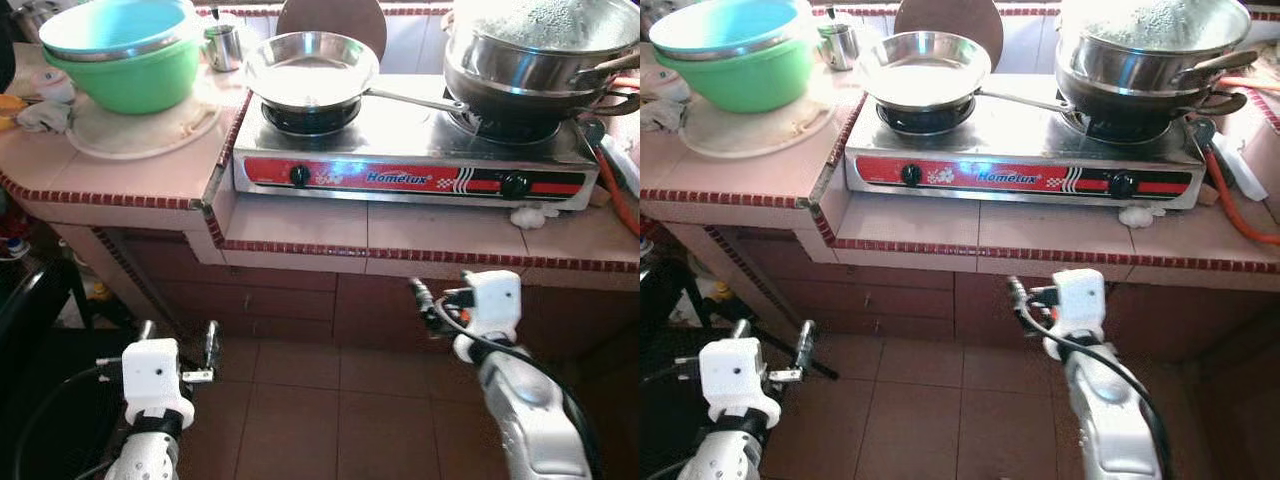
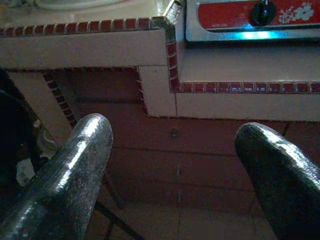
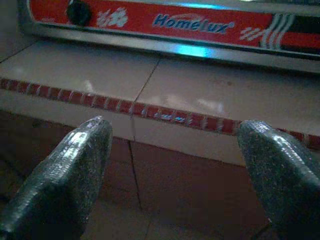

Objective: Kitchen organization

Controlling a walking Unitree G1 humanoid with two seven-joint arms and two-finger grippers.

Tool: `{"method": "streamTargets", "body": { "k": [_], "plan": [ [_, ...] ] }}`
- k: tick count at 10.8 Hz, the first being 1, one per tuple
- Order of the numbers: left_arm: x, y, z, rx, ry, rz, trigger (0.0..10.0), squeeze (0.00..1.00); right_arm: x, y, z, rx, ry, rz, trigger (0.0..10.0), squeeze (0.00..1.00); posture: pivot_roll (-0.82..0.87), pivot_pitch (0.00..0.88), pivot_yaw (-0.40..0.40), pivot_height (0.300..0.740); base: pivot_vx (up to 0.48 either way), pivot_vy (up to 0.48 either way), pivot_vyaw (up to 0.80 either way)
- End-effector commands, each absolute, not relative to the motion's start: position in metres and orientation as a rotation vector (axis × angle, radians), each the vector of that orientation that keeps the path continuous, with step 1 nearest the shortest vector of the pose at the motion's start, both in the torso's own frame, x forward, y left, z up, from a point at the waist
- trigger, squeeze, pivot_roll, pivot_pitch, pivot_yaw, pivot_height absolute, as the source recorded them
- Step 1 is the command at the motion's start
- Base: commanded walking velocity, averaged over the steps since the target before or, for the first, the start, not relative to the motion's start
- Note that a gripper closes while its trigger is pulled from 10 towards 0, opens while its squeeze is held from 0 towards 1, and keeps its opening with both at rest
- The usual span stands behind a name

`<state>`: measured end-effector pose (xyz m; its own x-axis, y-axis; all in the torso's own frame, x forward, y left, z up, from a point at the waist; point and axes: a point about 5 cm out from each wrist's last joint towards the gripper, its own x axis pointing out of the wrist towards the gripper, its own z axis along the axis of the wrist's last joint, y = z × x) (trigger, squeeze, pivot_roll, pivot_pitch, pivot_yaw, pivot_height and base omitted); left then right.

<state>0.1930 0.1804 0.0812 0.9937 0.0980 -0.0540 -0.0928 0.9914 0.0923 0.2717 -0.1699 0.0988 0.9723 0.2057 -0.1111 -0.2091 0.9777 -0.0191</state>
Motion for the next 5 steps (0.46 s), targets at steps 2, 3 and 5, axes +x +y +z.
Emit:
{"method": "streamTargets", "body": {
  "k": [2, 3, 5],
  "plan": [
    [0.185, 0.176, 0.088, 0.131, 0.064, 0.062, 10.0, 0.00, 0.263, -0.168, 0.094, -0.031, 0.151, 0.218, 10.0, 0.00, -0.01, 0.178, 0.009, 0.740, 0.000, 0.000, 0.00],
    [0.186, 0.168, 0.088, 0.122, 0.066, 0.043, 10.0, 0.00, 0.262, -0.173, 0.094, -0.033, 0.154, 0.214, 10.0, 0.00, -0.02, 0.181, 0.022, 0.740, 0.000, 0.000, 0.00],
    [0.198, 0.154, 0.094, 0.171, 0.036, -0.028, 10.0, 0.00, 0.265, -0.182, 0.093, -0.016, 0.148, 0.172, 10.0, 0.00, -0.08, 0.157, 0.035, 0.740, 0.000, 0.000, 0.00]
  ]
}}
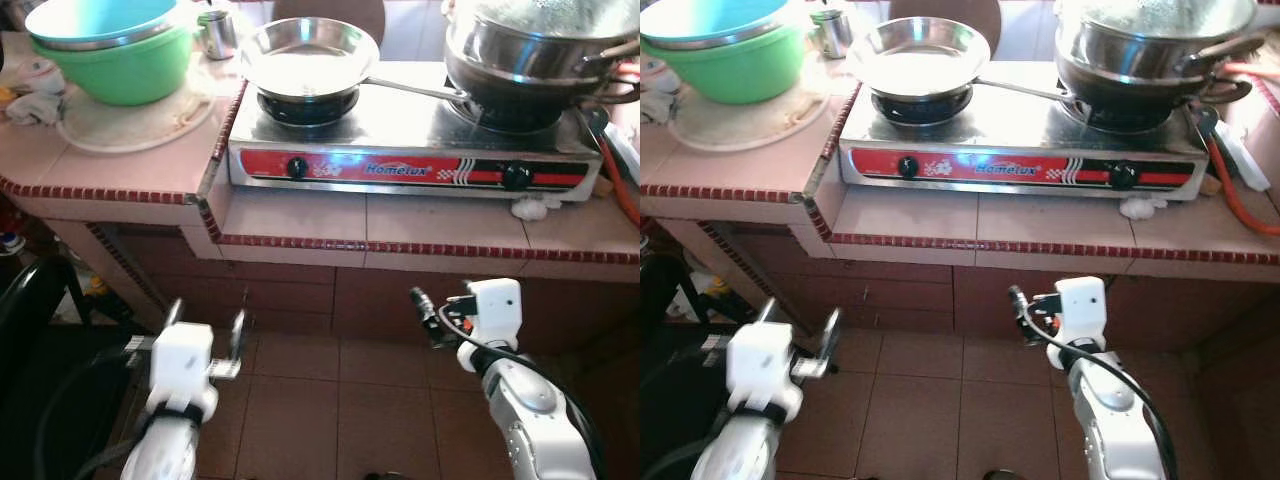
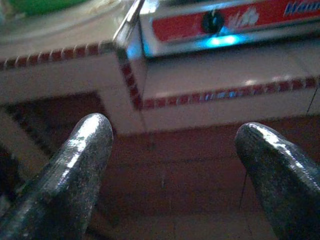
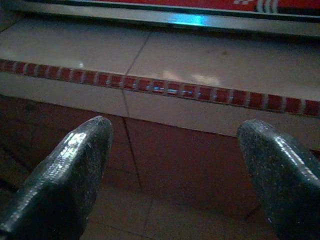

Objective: Kitchen organization

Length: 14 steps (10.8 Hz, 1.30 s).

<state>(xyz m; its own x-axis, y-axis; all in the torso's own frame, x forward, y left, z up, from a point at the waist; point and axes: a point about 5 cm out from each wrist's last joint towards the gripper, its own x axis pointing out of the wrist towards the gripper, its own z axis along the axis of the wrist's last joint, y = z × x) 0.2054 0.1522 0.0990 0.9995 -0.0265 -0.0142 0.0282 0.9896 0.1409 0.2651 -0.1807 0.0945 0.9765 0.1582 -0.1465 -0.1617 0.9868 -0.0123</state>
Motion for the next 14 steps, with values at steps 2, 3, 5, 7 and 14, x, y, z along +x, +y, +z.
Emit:
{"method": "streamTargets", "body": {
  "k": [2, 3, 5, 7, 14],
  "plan": [
    [0.211, 0.152, 0.098, 0.134, 0.035, -0.016, 10.0, 0.00, 0.264, -0.178, 0.097, -0.083, 0.142, 0.182, 10.0, 0.00, -0.11, 0.156, 0.024, 0.740, 0.000, 0.000, 0.00],
    [0.212, 0.150, 0.096, 0.123, 0.048, 0.011, 10.0, 0.00, 0.266, -0.182, 0.100, -0.090, 0.135, 0.152, 10.0, 0.00, -0.12, 0.161, 0.017, 0.740, 0.000, 0.000, 0.00],
    [0.218, 0.153, 0.098, 0.148, 0.040, 0.023, 10.0, 0.00, 0.277, -0.163, 0.106, -0.070, 0.088, 0.201, 10.0, 0.00, -0.09, 0.146, 0.022, 0.740, 0.000, 0.000, 0.00],
    [0.225, 0.166, 0.102, 0.167, 0.013, 0.103, 10.0, 0.00, 0.293, -0.153, 0.102, -0.048, 0.110, 0.209, 10.0, 0.00, -0.03, 0.094, -0.004, 0.740, 0.000, 0.000, -0.28],
    [0.222, 0.174, 0.094, 0.175, 0.051, 0.172, 10.0, 0.00, 0.303, -0.164, 0.102, -0.088, 0.141, 0.202, 10.0, 0.00, -0.07, 0.142, 0.001, 0.740, 0.000, 0.000, -0.75]
  ]
}}
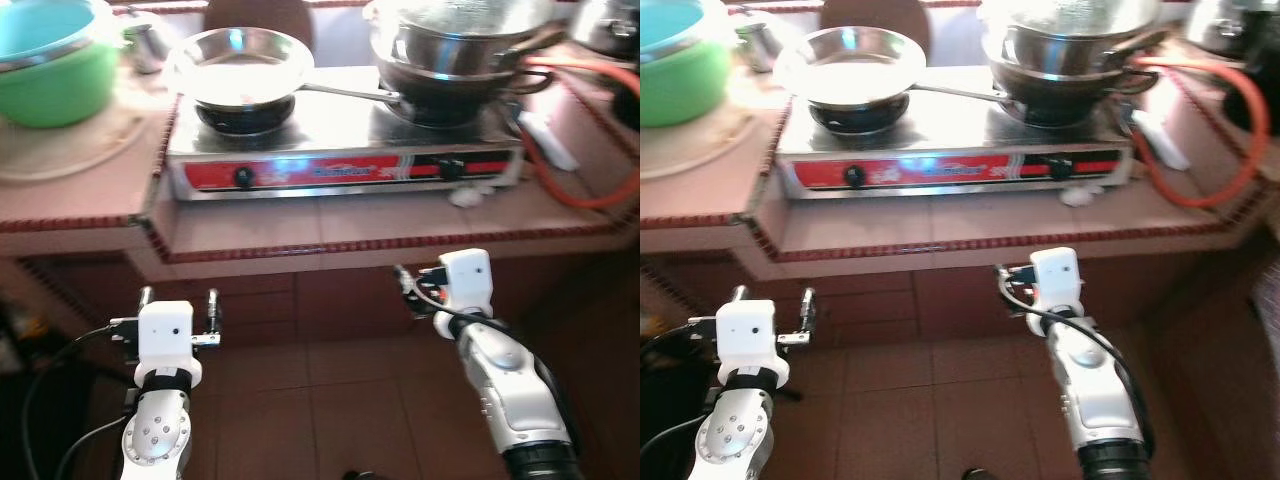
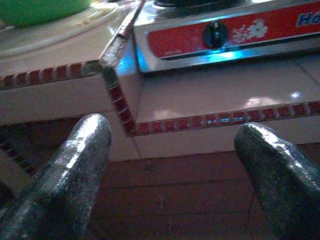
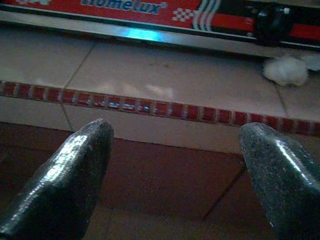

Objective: Kitchen organization

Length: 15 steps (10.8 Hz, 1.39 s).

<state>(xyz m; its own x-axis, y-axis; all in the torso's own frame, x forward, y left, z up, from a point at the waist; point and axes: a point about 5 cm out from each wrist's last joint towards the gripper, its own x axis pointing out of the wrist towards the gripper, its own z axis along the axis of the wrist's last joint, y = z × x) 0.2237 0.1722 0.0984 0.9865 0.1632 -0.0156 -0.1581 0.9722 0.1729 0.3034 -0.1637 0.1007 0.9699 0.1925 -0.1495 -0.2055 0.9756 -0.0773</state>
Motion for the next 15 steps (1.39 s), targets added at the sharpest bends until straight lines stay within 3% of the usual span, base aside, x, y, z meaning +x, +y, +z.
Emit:
{"method": "streamTargets", "body": {
  "k": [1, 4, 6, 11, 15],
  "plan": [
    [0.222, 0.174, 0.094, 0.173, 0.047, 0.173, 10.0, 0.00, 0.303, -0.164, 0.102, -0.086, 0.143, 0.210, 10.0, 0.00, -0.06, 0.144, 0.005, 0.740, 0.000, 0.000, -0.77],
    [0.226, 0.175, 0.100, 0.154, 0.012, 0.190, 10.0, 0.00, 0.303, -0.160, 0.102, -0.059, 0.130, 0.203, 10.0, 0.00, -0.06, 0.136, 0.013, 0.740, 0.000, 0.000, -0.77],
    [0.235, 0.168, 0.103, 0.116, -0.011, 0.095, 10.0, 0.00, 0.302, -0.151, 0.109, -0.036, 0.099, 0.230, 10.0, 0.00, -0.07, 0.130, 0.017, 0.740, 0.000, 0.000, -0.64],
    [0.239, 0.160, 0.112, 0.131, -0.037, -0.121, 10.0, 0.00, 0.282, -0.169, 0.109, -0.038, 0.065, 0.197, 10.0, 0.00, -0.08, 0.141, 0.043, 0.740, 0.000, 0.000, 0.00],
    [0.237, 0.154, 0.112, 0.136, -0.027, -0.161, 10.0, 0.00, 0.274, -0.168, 0.106, -0.020, 0.076, 0.165, 10.0, 0.00, -0.10, 0.161, 0.066, 0.740, 0.000, -0.063, 0.00]
  ]
}}
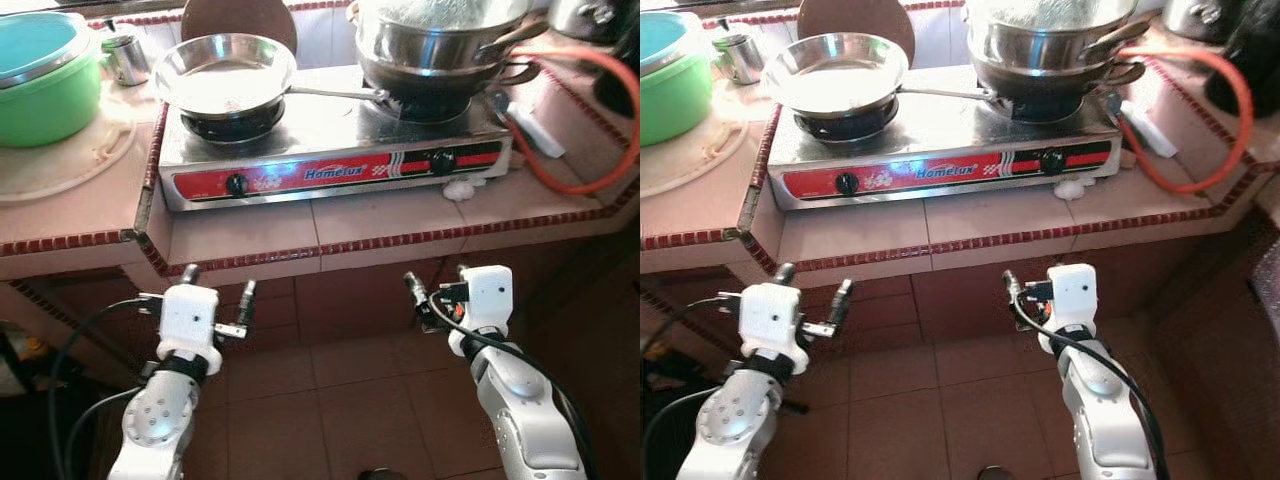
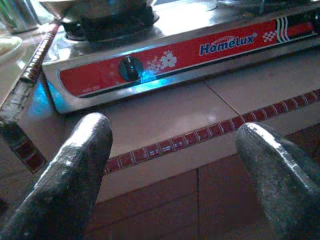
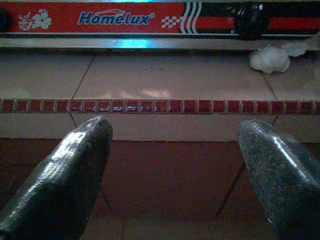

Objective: Kitchen organization

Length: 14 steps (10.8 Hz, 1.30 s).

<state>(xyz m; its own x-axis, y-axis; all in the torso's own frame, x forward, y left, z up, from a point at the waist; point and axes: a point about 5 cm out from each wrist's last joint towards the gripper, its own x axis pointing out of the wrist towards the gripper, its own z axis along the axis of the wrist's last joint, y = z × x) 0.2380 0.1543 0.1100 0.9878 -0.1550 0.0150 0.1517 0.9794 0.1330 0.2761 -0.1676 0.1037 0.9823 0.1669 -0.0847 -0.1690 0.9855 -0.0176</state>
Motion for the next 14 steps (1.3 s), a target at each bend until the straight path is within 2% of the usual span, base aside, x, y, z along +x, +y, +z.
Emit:
{"method": "streamTargets", "body": {
  "k": [1, 10, 14],
  "plan": [
    [0.2372, 0.1507, 0.1111, 0.128, -0.022, -0.175, 10.0, 0.00, 0.2735, -0.1671, 0.1063, -0.021, 0.078, 0.164, 10.0, 0.00, -0.10, 0.166, 0.064, 0.740, 0.000, -0.259, 0.00],
    [0.2351, 0.1494, 0.1070, 0.110, -0.012, -0.143, 10.0, 0.00, 0.2792, -0.1656, 0.1113, -0.041, 0.073, 0.186, 10.0, 0.00, -0.09, 0.148, 0.034, 0.740, 0.000, -0.355, 0.00],
    [0.2376, 0.1498, 0.1092, 0.065, -0.002, -0.102, 10.0, 0.00, 0.2784, -0.1669, 0.1139, -0.048, 0.063, 0.185, 10.0, 0.00, -0.10, 0.153, 0.033, 0.740, 0.000, 0.000, 0.00]
  ]
}}
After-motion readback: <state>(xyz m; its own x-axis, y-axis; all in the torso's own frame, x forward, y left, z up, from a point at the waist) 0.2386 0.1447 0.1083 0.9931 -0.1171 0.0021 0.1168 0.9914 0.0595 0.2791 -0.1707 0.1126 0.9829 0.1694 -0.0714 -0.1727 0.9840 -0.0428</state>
